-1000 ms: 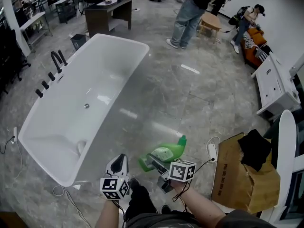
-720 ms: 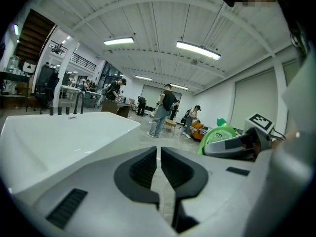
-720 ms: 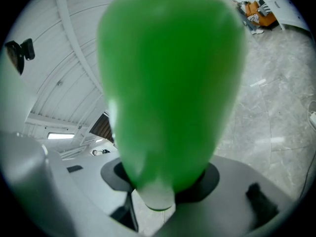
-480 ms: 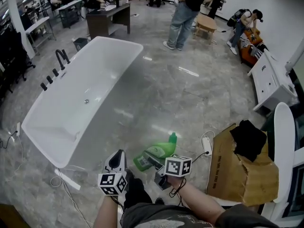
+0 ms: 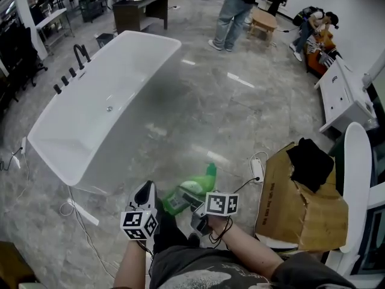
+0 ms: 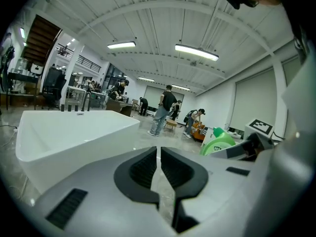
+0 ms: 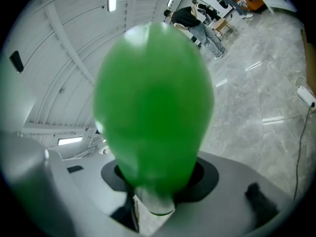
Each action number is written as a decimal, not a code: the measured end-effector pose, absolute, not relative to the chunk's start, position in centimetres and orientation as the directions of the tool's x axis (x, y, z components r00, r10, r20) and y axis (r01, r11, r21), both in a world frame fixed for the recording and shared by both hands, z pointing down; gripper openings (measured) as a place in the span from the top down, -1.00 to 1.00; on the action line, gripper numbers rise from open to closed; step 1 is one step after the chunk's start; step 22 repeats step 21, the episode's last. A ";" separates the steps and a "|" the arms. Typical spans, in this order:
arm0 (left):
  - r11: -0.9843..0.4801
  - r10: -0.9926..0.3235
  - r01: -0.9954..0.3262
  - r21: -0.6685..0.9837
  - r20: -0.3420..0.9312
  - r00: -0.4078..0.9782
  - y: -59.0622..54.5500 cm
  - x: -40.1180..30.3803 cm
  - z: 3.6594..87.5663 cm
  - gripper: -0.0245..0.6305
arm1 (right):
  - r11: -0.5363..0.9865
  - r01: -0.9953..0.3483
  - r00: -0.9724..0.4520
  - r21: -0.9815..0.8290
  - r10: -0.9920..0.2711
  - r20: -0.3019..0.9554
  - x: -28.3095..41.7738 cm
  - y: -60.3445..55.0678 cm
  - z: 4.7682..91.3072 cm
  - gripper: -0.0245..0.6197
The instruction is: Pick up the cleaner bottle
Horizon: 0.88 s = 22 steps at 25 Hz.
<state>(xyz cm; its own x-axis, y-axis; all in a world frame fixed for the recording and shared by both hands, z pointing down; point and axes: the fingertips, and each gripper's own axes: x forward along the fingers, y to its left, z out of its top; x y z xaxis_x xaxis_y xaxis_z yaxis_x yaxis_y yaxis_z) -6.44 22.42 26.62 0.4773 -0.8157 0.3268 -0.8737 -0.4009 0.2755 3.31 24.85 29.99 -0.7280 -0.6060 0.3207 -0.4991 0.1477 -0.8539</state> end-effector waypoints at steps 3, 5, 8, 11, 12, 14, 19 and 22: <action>-0.392 -0.819 -0.880 0.268 0.333 0.467 24.1 -6.2 26.6 0.82 | 0.130 -0.477 -0.730 -0.870 -0.609 0.309 4.0 26.2 30.2 0.30; -0.394 -0.818 -0.881 0.264 0.337 0.466 25.3 -5.9 26.7 0.82 | 0.123 -0.467 -0.727 -0.876 -0.616 0.301 4.5 27.0 30.2 0.31; -0.400 -0.814 -0.880 0.257 0.340 0.470 26.9 -5.5 26.8 0.82 | 0.121 -0.459 -0.725 -0.880 -0.624 0.292 5.1 28.1 30.2 0.31; -0.401 -0.811 -0.879 0.258 0.346 0.471 28.1 -5.0 27.3 0.82 | 0.116 -0.455 -0.724 -0.883 -0.626 0.291 5.8 28.8 30.5 0.31; -0.401 -0.811 -0.879 0.258 0.347 0.472 28.4 -4.8 27.5 0.82 | 0.112 -0.454 -0.722 -0.884 -0.627 0.292 6.0 28.9 30.6 0.31; -0.402 -0.809 -0.878 0.259 0.347 0.473 29.0 -4.5 27.8 0.82 | 0.107 -0.454 -0.719 -0.885 -0.630 0.293 6.4 29.3 31.0 0.31; -0.405 -0.813 -0.878 0.254 0.339 0.473 30.3 -3.7 27.6 0.82 | 0.107 -0.450 -0.711 -0.887 -0.644 0.283 7.8 30.1 30.9 0.31; -0.405 -0.816 -0.878 0.254 0.332 0.473 30.7 -3.5 27.3 0.82 | 0.107 -0.447 -0.708 -0.888 -0.649 0.278 8.3 30.4 30.8 0.31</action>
